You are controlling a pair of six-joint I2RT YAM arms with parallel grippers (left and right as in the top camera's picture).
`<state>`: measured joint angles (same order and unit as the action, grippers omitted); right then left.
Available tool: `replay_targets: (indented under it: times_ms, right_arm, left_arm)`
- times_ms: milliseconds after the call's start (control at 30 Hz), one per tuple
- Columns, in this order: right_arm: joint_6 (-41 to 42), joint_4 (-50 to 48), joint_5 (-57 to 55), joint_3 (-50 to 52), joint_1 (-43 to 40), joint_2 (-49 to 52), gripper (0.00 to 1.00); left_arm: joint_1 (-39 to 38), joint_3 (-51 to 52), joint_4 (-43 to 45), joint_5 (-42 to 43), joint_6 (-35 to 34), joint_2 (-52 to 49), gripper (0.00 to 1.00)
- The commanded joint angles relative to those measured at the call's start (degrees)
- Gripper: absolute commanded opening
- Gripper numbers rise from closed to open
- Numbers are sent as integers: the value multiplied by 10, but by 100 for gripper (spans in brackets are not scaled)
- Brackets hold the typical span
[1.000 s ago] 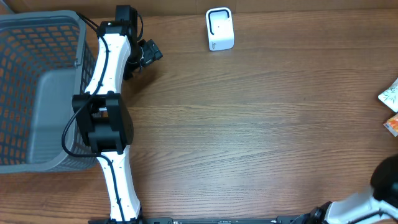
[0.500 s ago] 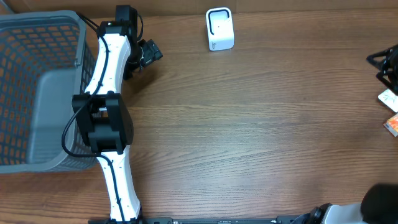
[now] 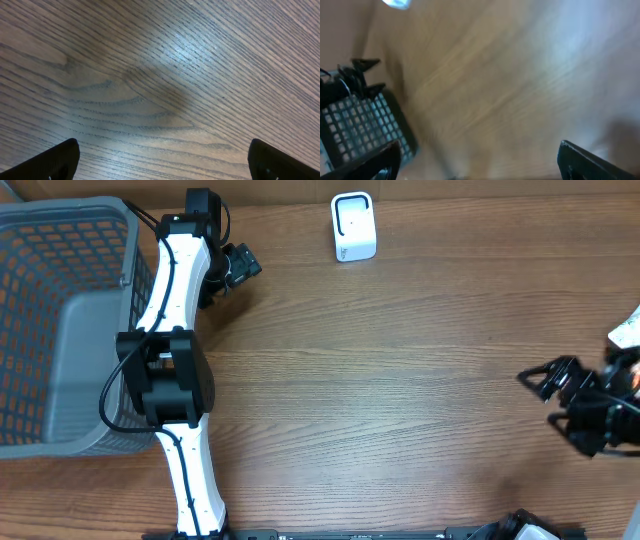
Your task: Scan the item barcode
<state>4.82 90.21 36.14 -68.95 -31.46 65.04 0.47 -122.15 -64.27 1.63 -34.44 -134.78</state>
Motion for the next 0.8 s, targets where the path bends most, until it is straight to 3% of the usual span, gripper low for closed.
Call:
replay_targets:
  times_ms: [0, 167, 567, 767]
  right_arm:
    - [-4, 24, 5, 13, 0, 2, 100]
    - [-4, 17, -118, 13, 0, 7, 100]
    - [-4, -44, -146, 16, 0, 9, 100]
    - [-4, -240, -125, 112, 78, -86, 100]
  left_arm:
    - [-2, 2, 0, -6, -9, 10, 100]
    - [-2, 2, 0, -6, -9, 10, 100]
    - [-2, 2, 0, -6, -9, 10, 100]
    - [-2, 2, 0, -6, -9, 10, 100]
